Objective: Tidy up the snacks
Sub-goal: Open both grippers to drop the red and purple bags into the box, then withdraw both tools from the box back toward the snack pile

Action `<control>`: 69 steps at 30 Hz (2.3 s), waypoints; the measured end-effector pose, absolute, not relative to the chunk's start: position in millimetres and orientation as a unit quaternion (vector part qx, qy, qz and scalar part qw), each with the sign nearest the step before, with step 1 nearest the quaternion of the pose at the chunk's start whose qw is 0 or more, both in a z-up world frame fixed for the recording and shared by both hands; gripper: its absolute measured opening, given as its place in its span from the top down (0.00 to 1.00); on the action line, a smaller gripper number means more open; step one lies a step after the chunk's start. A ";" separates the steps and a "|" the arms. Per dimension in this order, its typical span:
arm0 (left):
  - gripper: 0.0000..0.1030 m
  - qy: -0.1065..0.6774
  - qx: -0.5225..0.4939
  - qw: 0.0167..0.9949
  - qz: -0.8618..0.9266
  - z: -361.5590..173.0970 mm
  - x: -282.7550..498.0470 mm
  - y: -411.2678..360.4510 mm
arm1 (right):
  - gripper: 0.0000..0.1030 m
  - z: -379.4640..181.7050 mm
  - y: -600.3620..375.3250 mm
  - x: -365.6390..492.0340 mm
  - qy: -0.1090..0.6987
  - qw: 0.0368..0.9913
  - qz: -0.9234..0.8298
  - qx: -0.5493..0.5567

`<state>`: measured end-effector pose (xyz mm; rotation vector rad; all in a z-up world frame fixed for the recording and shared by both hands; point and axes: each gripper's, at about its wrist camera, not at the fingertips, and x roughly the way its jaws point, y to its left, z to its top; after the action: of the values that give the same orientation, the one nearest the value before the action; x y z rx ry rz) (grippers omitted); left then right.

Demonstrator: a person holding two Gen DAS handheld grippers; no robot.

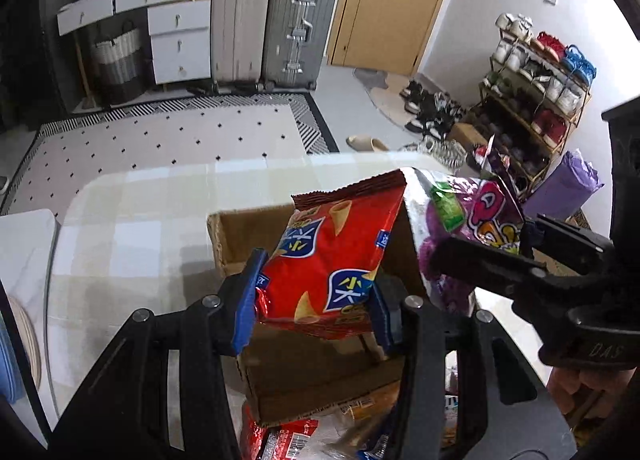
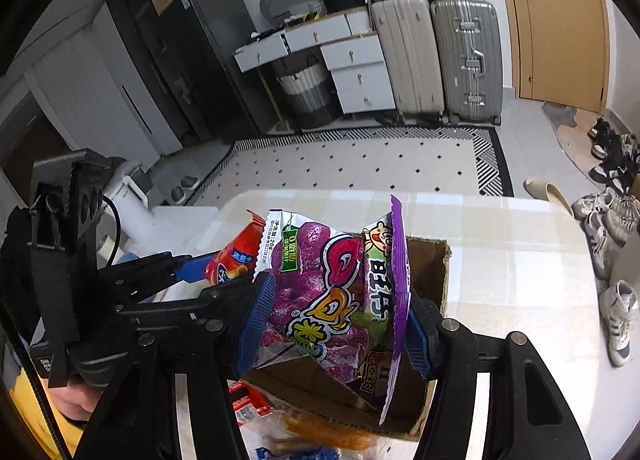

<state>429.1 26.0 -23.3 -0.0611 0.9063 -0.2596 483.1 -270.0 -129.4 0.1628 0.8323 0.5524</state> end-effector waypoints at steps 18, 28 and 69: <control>0.57 0.459 -0.011 0.880 -0.121 -84.9 444.6 18.1 | 0.42 -162.6 -264.2 502.3 0.429 0.865 0.251 0.072; 0.53 0.458 -0.012 0.881 -0.120 -86.1 427.1 25.5 | 0.42 -164.0 -266.0 495.7 0.422 0.869 0.252 0.062; 0.06 0.216 -0.005 0.969 -0.124 116.0 88.0 34.5 | 0.11 -8.8 -364.7 161.2 0.145 0.950 0.261 0.092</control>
<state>88.0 34.5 116.0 -0.0094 0.4357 -0.2513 161.2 -364.7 -8.8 0.1864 0.2944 0.5313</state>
